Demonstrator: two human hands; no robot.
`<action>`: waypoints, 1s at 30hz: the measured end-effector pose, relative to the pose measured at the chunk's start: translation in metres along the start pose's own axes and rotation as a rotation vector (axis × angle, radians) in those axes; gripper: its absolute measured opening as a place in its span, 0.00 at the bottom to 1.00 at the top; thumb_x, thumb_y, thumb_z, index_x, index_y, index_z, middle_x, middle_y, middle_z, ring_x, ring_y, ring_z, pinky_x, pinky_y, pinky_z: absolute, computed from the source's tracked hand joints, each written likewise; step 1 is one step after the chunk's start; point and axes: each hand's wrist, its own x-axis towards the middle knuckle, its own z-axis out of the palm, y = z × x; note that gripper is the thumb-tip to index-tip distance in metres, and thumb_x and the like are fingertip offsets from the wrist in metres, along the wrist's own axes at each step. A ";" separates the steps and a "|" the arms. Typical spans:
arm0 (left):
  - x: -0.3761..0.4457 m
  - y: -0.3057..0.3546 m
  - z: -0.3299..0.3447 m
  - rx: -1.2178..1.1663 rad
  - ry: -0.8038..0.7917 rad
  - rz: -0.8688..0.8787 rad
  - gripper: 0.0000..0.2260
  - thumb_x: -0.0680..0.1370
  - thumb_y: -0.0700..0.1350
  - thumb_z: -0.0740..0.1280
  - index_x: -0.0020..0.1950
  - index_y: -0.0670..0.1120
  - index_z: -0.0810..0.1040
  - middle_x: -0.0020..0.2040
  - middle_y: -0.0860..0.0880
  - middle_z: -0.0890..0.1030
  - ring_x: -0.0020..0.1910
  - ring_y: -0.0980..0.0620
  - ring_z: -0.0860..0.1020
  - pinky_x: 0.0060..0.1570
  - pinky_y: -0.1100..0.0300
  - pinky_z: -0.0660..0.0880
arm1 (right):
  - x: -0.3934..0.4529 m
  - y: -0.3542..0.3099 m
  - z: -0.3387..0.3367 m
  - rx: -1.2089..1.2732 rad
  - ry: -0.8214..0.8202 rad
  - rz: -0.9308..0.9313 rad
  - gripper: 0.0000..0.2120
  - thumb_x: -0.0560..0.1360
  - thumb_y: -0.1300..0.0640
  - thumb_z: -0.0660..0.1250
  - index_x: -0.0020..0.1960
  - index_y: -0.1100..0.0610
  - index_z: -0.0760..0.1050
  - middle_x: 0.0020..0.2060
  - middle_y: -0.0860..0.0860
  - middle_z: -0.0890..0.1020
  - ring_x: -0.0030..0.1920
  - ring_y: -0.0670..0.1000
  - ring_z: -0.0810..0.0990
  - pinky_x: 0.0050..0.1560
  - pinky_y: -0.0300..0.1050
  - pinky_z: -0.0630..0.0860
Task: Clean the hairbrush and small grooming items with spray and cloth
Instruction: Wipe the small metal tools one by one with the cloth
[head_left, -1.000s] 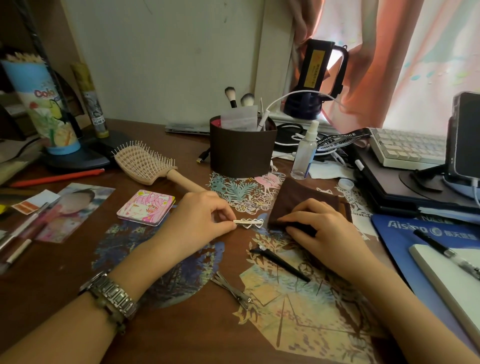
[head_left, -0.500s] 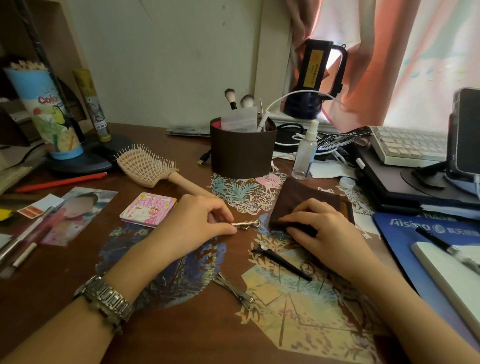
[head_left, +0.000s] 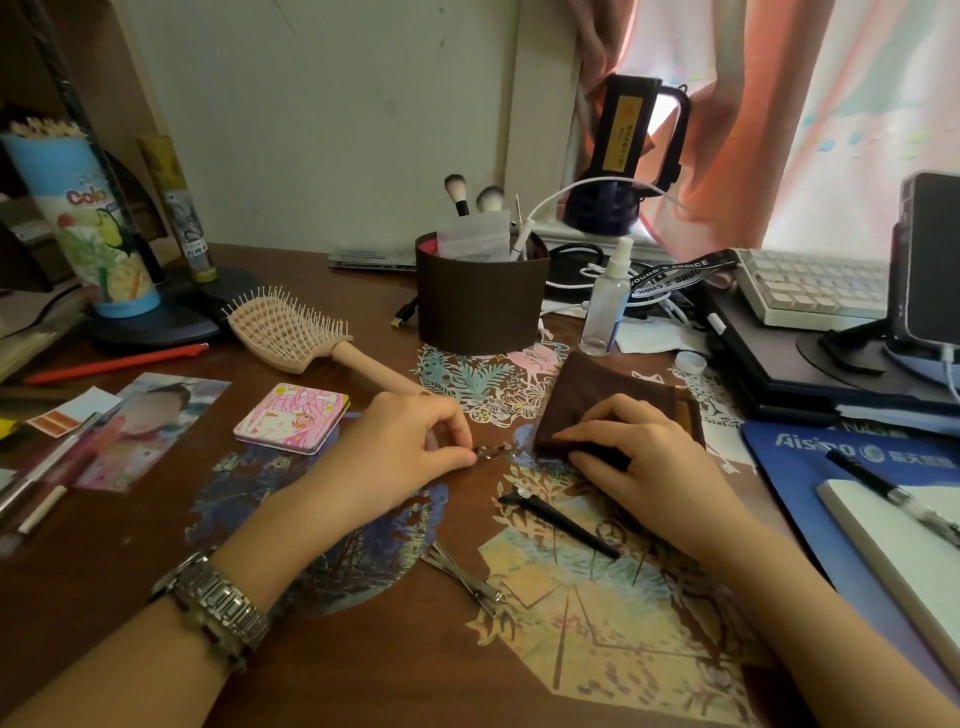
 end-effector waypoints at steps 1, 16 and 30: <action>0.000 0.000 0.000 -0.001 -0.007 0.001 0.04 0.71 0.49 0.73 0.43 0.53 0.80 0.38 0.55 0.79 0.37 0.57 0.77 0.39 0.62 0.77 | 0.000 0.000 0.000 0.000 -0.001 0.001 0.13 0.75 0.50 0.66 0.59 0.41 0.77 0.51 0.40 0.74 0.52 0.43 0.72 0.51 0.38 0.71; -0.003 -0.002 -0.012 0.019 -0.109 0.036 0.05 0.72 0.48 0.72 0.47 0.52 0.83 0.41 0.59 0.78 0.41 0.71 0.73 0.39 0.77 0.67 | 0.001 0.001 0.001 0.014 0.006 -0.004 0.13 0.75 0.50 0.66 0.59 0.42 0.77 0.51 0.40 0.73 0.52 0.44 0.72 0.52 0.41 0.73; -0.008 -0.035 -0.059 0.300 -0.135 -0.197 0.03 0.72 0.49 0.72 0.44 0.57 0.81 0.42 0.58 0.80 0.40 0.62 0.76 0.44 0.62 0.74 | 0.001 0.003 0.003 0.012 0.022 -0.005 0.13 0.74 0.50 0.66 0.58 0.41 0.78 0.50 0.40 0.74 0.52 0.44 0.73 0.51 0.43 0.74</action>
